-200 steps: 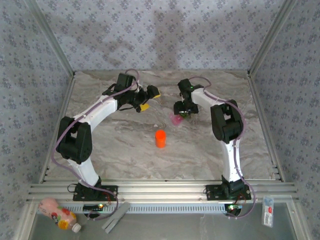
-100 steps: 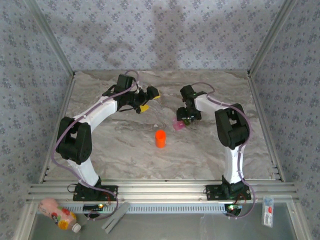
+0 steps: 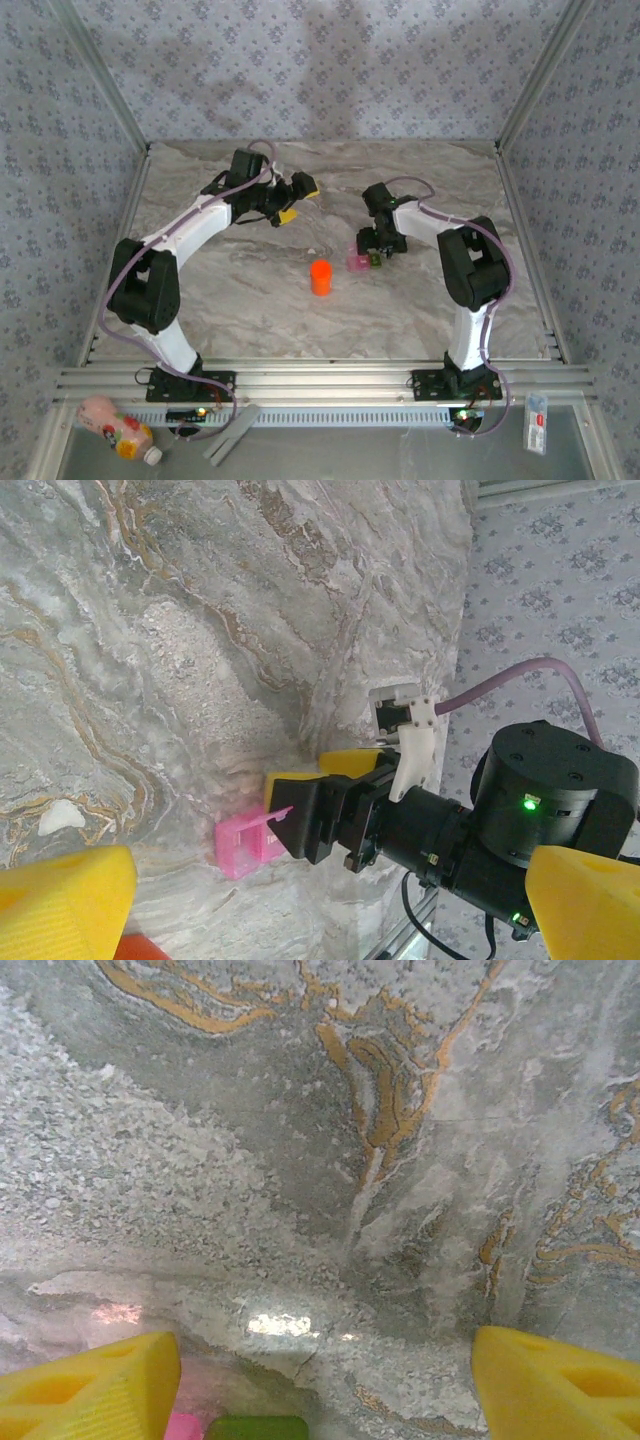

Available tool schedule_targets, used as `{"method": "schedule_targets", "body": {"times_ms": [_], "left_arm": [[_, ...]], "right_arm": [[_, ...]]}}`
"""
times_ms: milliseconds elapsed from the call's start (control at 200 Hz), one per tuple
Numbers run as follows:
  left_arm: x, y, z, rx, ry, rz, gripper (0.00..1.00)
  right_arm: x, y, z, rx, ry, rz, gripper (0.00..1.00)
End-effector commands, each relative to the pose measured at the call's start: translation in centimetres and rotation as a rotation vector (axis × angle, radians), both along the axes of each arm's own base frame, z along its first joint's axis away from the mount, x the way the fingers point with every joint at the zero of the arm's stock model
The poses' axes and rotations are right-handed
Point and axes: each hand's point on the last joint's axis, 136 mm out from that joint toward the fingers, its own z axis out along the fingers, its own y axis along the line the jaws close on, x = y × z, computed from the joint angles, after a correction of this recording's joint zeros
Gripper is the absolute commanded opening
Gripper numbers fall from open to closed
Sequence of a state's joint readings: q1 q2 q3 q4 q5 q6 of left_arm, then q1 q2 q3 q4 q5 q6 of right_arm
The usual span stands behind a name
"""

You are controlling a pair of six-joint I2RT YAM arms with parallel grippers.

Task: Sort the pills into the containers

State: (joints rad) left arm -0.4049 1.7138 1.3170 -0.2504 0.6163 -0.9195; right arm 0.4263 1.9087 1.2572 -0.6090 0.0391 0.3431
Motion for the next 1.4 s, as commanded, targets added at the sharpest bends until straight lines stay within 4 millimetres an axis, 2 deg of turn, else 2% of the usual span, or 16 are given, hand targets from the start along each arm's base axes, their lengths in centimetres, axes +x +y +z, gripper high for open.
{"method": "schedule_targets", "body": {"times_ms": [0, 90, 190, 280, 445, 575, 690, 810, 964, 1079, 1234, 1399], "left_arm": [[-0.1, 0.2, 1.6, -0.026, -0.036, 0.003, 1.0], [0.0, 0.2, 1.5, -0.024, -0.038, 0.001, 1.0], [0.0, 0.4, 1.5, -0.015, -0.042, 0.002, 1.0], [0.1, 1.2, 1.4, 0.008, -0.05, 0.019, 1.0], [-0.2, 3.5, 1.9, 0.053, -0.076, 0.069, 1.0], [-1.2, 5.6, 2.3, 0.127, -0.101, 0.113, 1.0], [-2.3, 7.9, 2.6, 0.207, -0.137, 0.173, 1.0], [-4.0, 10.9, 2.4, 0.293, -0.162, 0.244, 1.0], [-6.5, 14.8, 1.6, 0.352, -0.173, 0.346, 1.0], [-8.4, 16.8, 0.9, 0.365, -0.189, 0.392, 1.0], [-10.2, 18.1, 0.5, 0.37, -0.252, 0.421, 1.0], [-11.6, 18.4, 0.5, 0.407, -0.291, 0.382, 1.0]], "right_arm": [[-0.2, -0.1, 0.2, 0.003, -0.001, -0.029, 0.78], [0.2, -0.3, 0.4, 0.004, -0.007, -0.036, 0.79], [1.1, -0.9, 1.8, 0.01, -0.04, -0.055, 0.79], [1.9, -1.6, 4.6, 0.018, -0.107, -0.076, 0.8], [2.5, -2.2, 11.0, 0.02, -0.252, -0.072, 0.81], [1.5, -1.1, 14.5, 0.007, -0.307, -0.014, 0.84], [0.3, 0.6, 16.7, 0.007, -0.342, 0.042, 1.0], [-0.9, 2.5, 18.1, 0.014, -0.362, 0.09, 1.0], [-2.8, 5.4, 18.8, 0.068, -0.356, 0.137, 1.0], [-4.4, 7.8, 18.8, 0.113, -0.342, 0.187, 1.0], [-7.2, 11.5, 17.8, 0.194, -0.248, 0.289, 0.95], [-9.2, 13.5, 15.5, 0.152, -0.151, 0.358, 0.94]]}}
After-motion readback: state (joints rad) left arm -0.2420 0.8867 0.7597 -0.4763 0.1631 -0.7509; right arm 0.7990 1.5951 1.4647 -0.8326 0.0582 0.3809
